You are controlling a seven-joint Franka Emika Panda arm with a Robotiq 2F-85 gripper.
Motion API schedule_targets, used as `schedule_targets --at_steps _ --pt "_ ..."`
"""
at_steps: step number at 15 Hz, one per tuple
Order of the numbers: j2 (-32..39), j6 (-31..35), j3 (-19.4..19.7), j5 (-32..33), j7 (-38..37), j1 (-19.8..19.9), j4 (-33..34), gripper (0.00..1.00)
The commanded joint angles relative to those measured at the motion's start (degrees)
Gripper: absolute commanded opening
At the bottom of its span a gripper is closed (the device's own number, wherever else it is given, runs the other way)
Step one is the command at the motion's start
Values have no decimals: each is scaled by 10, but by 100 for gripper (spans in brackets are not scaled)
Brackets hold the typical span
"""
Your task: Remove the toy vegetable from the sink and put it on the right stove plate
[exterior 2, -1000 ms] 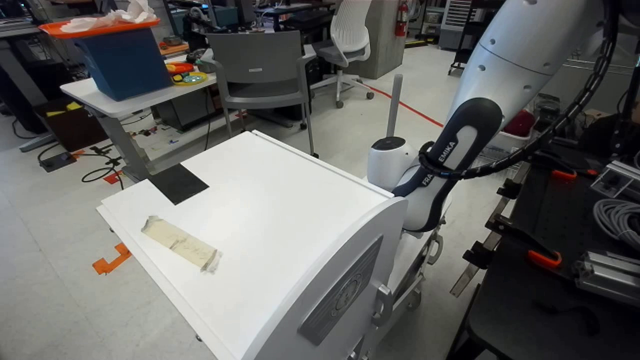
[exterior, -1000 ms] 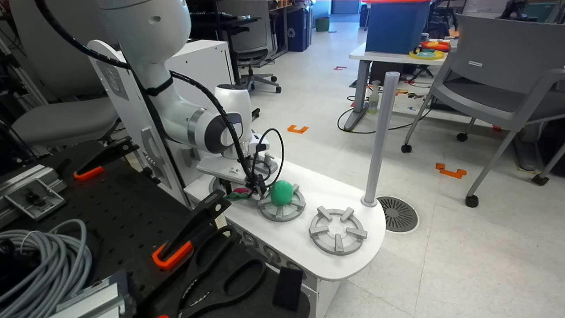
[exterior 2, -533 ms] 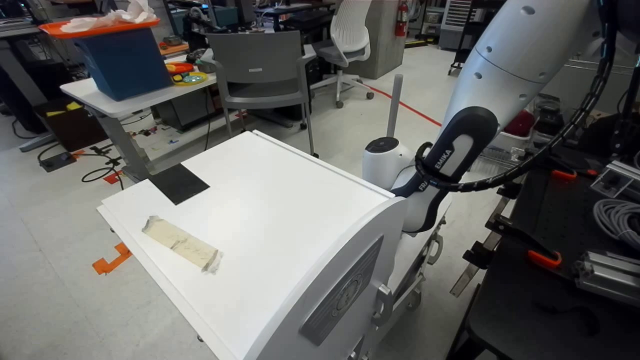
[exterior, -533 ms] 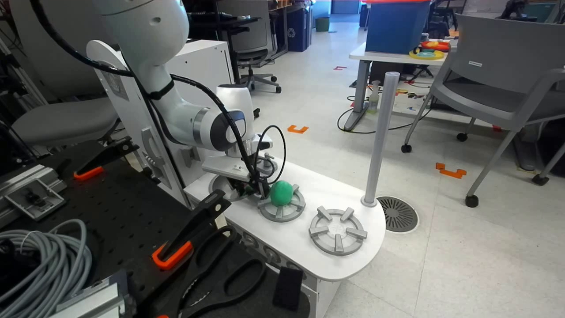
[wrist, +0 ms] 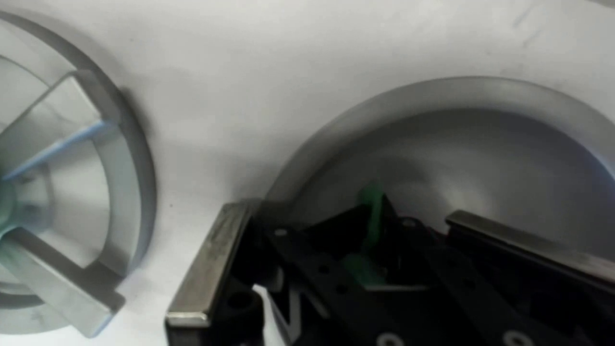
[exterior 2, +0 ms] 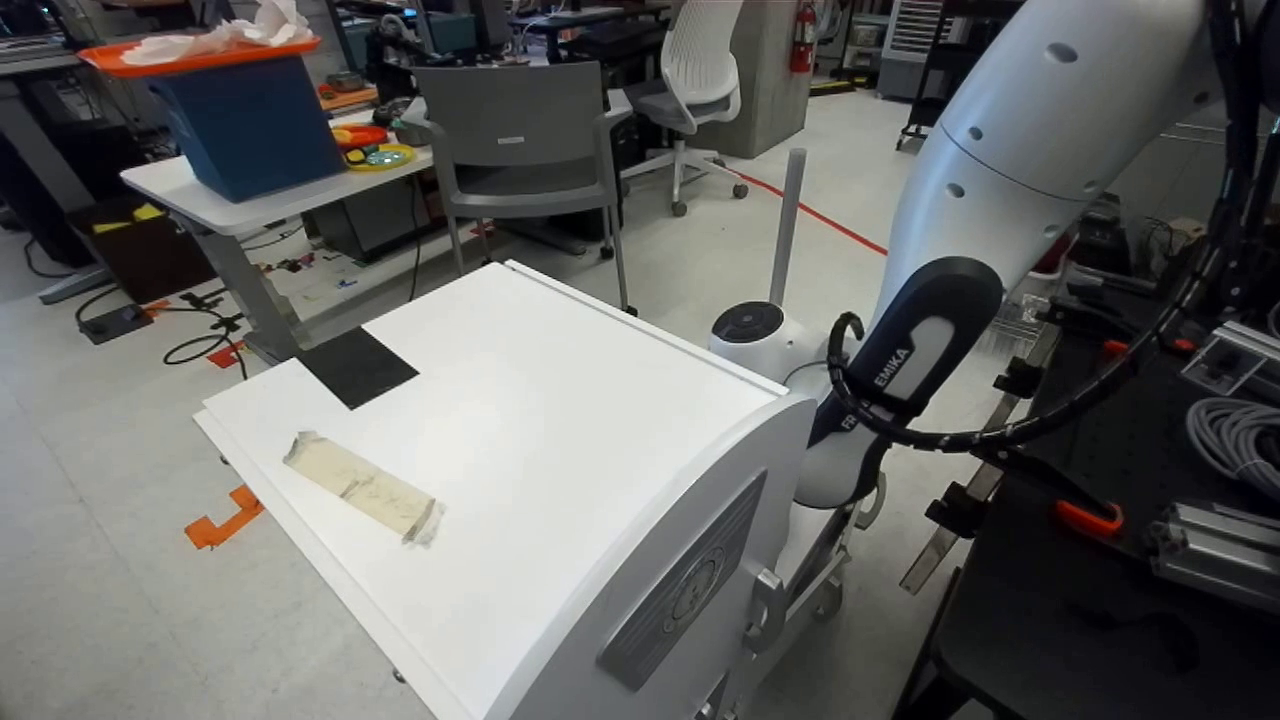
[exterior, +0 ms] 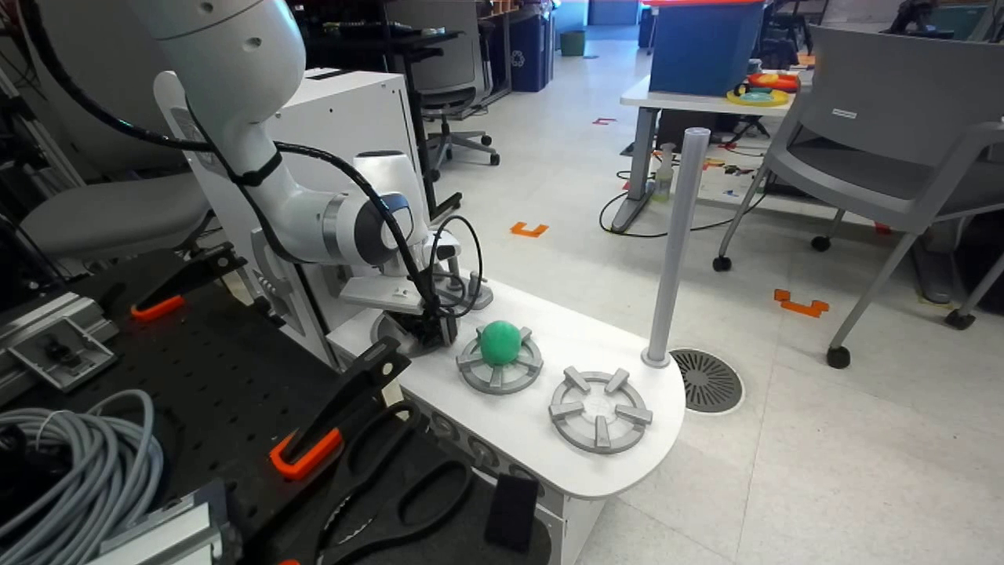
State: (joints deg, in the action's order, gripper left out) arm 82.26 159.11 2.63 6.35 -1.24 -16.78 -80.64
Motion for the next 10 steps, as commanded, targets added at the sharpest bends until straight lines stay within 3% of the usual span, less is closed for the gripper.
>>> schedule_targets --at_steps 1,10 --pt "-3 47 16 3 -30 -34 -15 0" --pt "-104 246 49 -24 -84 -106 -210 0"
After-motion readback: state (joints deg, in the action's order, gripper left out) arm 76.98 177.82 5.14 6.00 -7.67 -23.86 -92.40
